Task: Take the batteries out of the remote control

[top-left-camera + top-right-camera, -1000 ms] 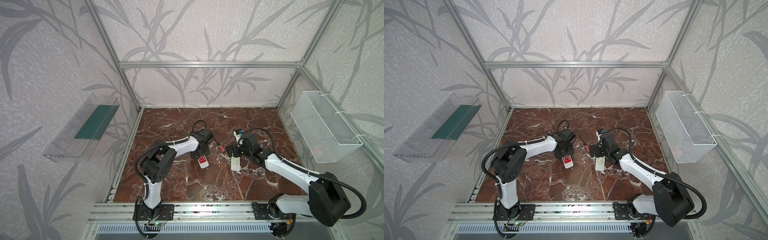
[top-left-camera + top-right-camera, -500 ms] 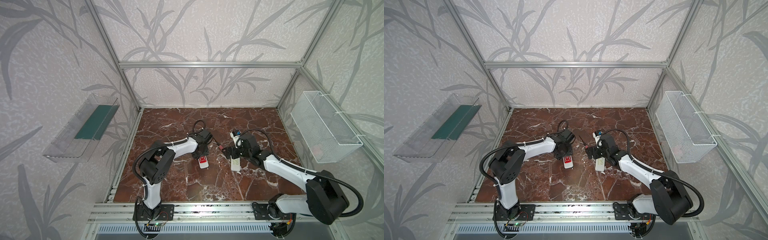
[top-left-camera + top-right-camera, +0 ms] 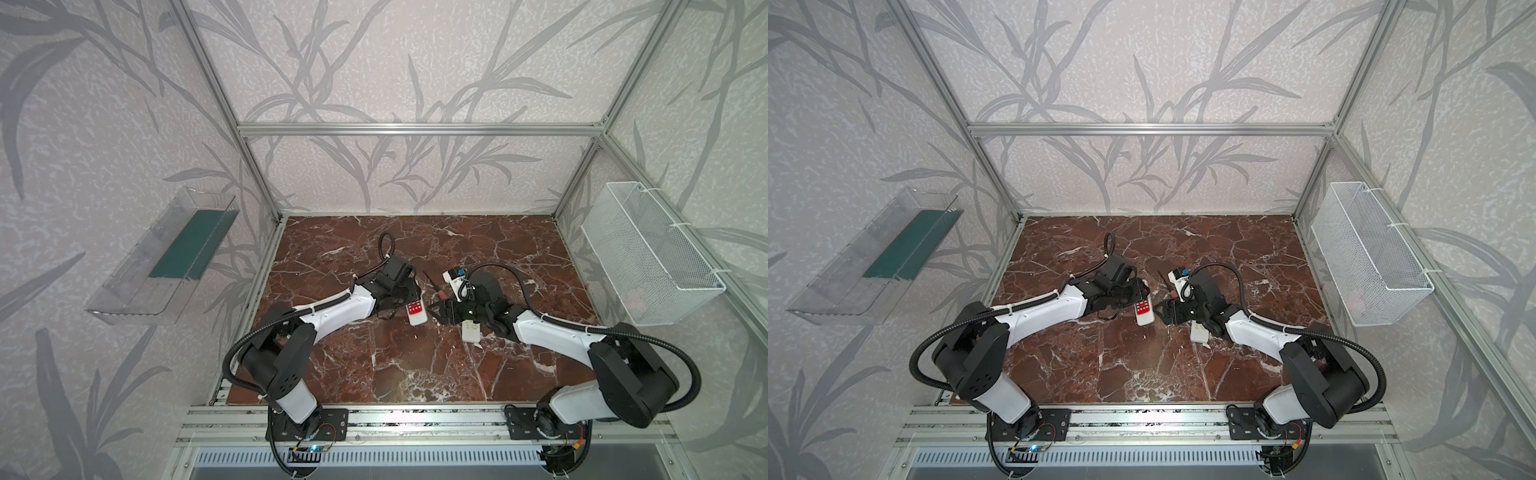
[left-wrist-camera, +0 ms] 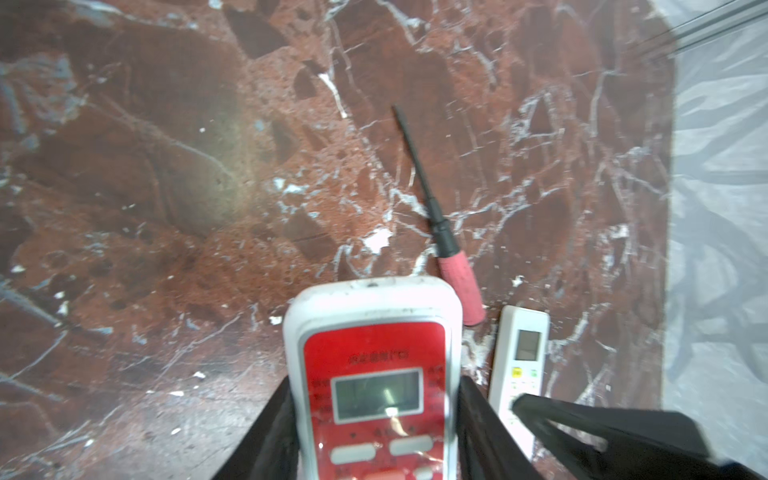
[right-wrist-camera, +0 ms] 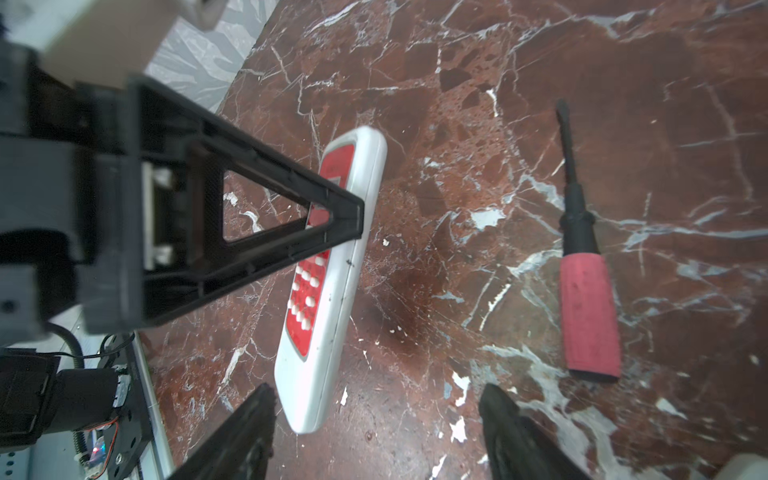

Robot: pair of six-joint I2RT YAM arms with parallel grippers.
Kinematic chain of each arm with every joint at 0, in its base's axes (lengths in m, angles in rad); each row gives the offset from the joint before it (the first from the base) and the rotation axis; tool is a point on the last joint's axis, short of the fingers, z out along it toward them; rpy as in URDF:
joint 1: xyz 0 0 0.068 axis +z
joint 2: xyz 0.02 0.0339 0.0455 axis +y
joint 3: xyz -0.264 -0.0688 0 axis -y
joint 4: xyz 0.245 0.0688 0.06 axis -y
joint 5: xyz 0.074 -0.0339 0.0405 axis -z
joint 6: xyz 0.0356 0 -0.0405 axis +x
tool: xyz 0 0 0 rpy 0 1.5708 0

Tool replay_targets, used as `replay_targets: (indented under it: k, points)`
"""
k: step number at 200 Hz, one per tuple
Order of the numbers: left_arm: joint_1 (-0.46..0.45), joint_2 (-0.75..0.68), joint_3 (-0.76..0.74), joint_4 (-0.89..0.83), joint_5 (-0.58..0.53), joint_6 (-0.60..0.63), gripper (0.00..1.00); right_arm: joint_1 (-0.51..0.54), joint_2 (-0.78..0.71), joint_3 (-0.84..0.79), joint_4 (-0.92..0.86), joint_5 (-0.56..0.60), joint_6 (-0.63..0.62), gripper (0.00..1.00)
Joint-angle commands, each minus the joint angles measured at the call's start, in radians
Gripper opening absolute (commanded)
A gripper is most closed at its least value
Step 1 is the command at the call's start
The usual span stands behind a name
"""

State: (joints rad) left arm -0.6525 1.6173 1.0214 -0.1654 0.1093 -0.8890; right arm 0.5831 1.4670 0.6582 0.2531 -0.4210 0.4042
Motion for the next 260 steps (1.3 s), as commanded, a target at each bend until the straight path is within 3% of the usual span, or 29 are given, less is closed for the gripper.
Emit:
replay_targets:
  k: [1, 63, 129, 149, 159, 167, 186, 222, 260]
  points:
    - [0.006, -0.058, -0.031, 0.109, 0.043, 0.004, 0.26, 0.019, 0.04, 0.032, 0.114, -0.069, 0.059, 0.72]
    - [0.019, -0.127, -0.115, 0.26, 0.062, -0.048, 0.26, 0.079, 0.103, 0.096, 0.149, -0.079, 0.087, 0.53]
    - [0.045, -0.173, -0.15, 0.322, 0.077, -0.066, 0.26, 0.101, 0.107, 0.124, 0.131, -0.076, 0.077, 0.16]
    - [0.047, -0.181, -0.158, 0.34, 0.087, -0.075, 0.27, 0.103, 0.097, 0.133, 0.11, -0.056, 0.052, 0.09]
    - [0.048, -0.184, -0.161, 0.342, 0.09, -0.079, 0.33, 0.107, 0.089, 0.142, 0.077, -0.03, 0.02, 0.09]
    - [0.049, -0.187, -0.162, 0.342, 0.095, -0.08, 0.45, 0.111, 0.081, 0.153, 0.04, -0.003, -0.018, 0.08]
    - [0.058, -0.2, -0.149, 0.307, 0.101, -0.084, 0.98, 0.139, 0.055, 0.177, -0.067, 0.14, -0.151, 0.06]
    - [0.097, -0.25, -0.08, 0.11, 0.095, -0.054, 0.99, 0.195, 0.026, 0.192, -0.178, 0.474, -0.4, 0.02]
    - [0.125, -0.289, 0.018, -0.107, 0.058, -0.027, 0.99, 0.244, -0.009, 0.135, -0.092, 0.682, -0.583, 0.0]
